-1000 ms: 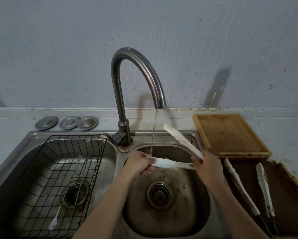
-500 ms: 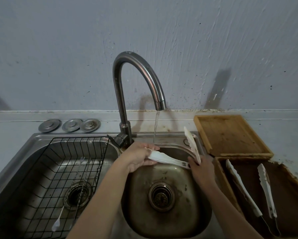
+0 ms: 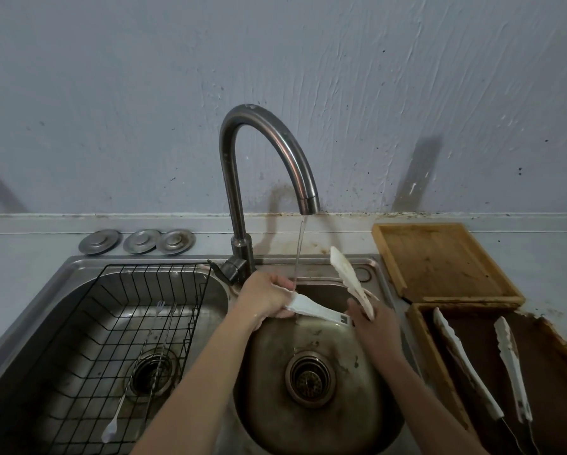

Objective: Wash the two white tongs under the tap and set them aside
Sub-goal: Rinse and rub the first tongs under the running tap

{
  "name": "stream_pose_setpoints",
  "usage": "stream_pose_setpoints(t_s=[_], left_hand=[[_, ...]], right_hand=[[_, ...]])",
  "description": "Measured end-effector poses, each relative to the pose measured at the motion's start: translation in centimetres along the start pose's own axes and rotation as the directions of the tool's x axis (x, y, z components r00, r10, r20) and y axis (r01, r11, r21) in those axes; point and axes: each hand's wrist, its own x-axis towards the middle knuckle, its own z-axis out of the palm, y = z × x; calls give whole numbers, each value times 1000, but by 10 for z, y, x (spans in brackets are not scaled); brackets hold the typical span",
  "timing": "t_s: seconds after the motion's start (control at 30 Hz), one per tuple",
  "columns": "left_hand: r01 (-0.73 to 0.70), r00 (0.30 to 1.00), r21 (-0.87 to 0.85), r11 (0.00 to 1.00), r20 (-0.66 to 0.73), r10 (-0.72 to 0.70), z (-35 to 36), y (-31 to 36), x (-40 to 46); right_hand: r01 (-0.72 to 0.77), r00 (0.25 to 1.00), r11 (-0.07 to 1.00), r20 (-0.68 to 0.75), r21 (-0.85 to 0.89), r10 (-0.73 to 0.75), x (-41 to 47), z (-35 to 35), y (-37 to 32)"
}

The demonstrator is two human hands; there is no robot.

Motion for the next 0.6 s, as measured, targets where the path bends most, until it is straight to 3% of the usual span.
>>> stream_pose_setpoints(t_s=[0.13,0.23,0.3,0.37,0.47,0.6], left_hand=[[98,975,13,995,197,-99,16,-22,-4],[100,911,94,990,392,-129,20,-30,-6],[144,850,30,989,508,-139,14,-30,-4],[200,835,-112,973,539,-109,8,-26,-3],[186,912,-258,948,404,-69,9,-23,-2],[47,999,-283,958,16,-44,19,-28,0]], right_hand=[[-1,996,997,-89,-83,-6,5,-17,4],[-19,993,995,-122,-99,7,9,-29,7],[-27,994,996,-107,-87,18,9,-33,10],[-24,995,997,-102,-79,16,9,-34,13],[-37,994,995,-108,-89,27,6,-27,11],[29,994,994,-101,-102,-39,2,-18,4]])
